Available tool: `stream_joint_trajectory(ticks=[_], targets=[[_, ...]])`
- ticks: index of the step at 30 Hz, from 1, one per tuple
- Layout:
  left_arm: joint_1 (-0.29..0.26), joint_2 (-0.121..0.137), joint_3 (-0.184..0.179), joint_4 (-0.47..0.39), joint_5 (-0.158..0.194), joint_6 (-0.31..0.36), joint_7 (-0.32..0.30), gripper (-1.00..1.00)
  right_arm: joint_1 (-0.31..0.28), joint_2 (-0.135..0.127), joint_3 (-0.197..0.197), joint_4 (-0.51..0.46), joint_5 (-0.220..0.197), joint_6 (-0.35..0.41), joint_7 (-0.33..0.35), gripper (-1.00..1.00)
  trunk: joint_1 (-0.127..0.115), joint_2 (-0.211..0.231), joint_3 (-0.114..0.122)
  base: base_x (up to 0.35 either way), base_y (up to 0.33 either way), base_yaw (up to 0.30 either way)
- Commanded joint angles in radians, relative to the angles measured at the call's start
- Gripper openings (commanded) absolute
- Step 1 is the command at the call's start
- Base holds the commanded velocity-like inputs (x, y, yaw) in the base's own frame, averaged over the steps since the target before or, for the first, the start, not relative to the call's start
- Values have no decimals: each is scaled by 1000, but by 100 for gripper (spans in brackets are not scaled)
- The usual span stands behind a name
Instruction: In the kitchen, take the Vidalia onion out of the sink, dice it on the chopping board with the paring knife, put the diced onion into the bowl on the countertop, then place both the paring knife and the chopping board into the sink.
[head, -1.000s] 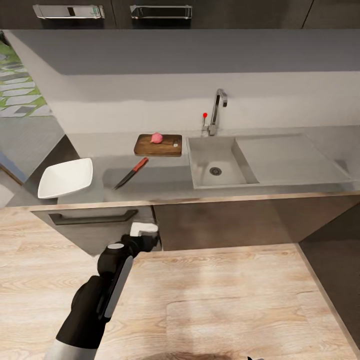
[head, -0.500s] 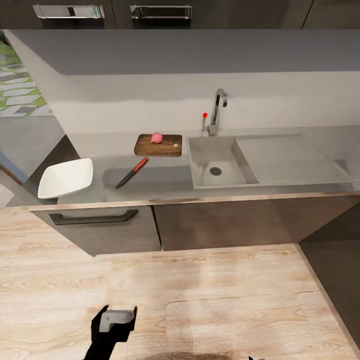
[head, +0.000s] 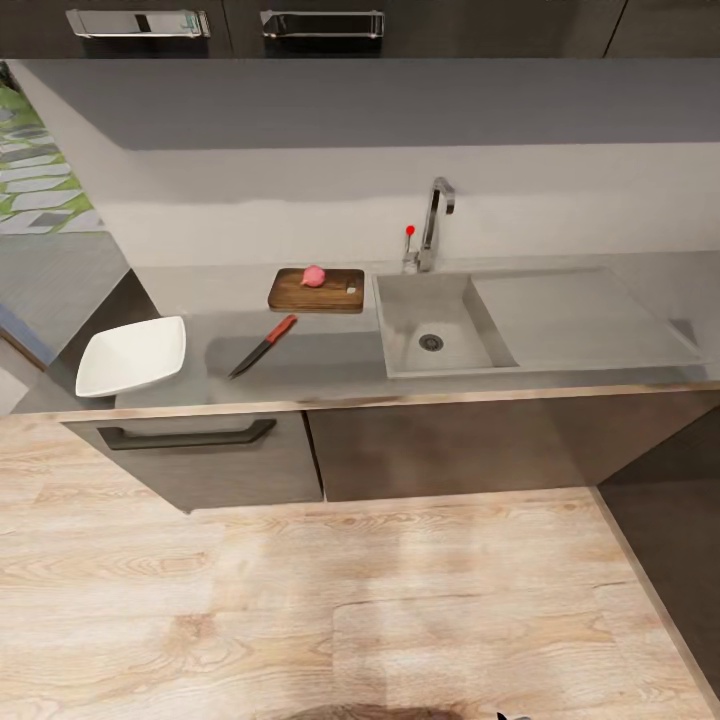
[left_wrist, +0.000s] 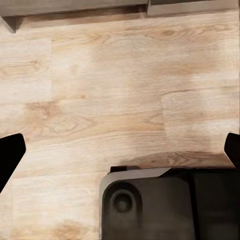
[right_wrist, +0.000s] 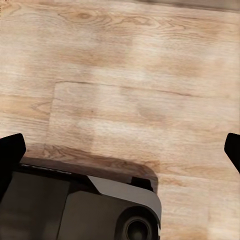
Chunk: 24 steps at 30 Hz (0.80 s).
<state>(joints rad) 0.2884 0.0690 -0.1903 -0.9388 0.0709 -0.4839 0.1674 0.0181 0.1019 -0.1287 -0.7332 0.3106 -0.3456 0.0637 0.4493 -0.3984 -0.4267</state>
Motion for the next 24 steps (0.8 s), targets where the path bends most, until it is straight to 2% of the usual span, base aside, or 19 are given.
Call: stream_joint_trajectory(ticks=[1,24], targets=[[0,1,-5,20,7,-13,7,100,0,2,-7,-2,7,-3,6,100,1,-2,-1,0,0,0],[0,-5,-4,121,7,-32,7,100,0,2,-8,-1,7,-3,5,100,1,-2,28,0,0,0]])
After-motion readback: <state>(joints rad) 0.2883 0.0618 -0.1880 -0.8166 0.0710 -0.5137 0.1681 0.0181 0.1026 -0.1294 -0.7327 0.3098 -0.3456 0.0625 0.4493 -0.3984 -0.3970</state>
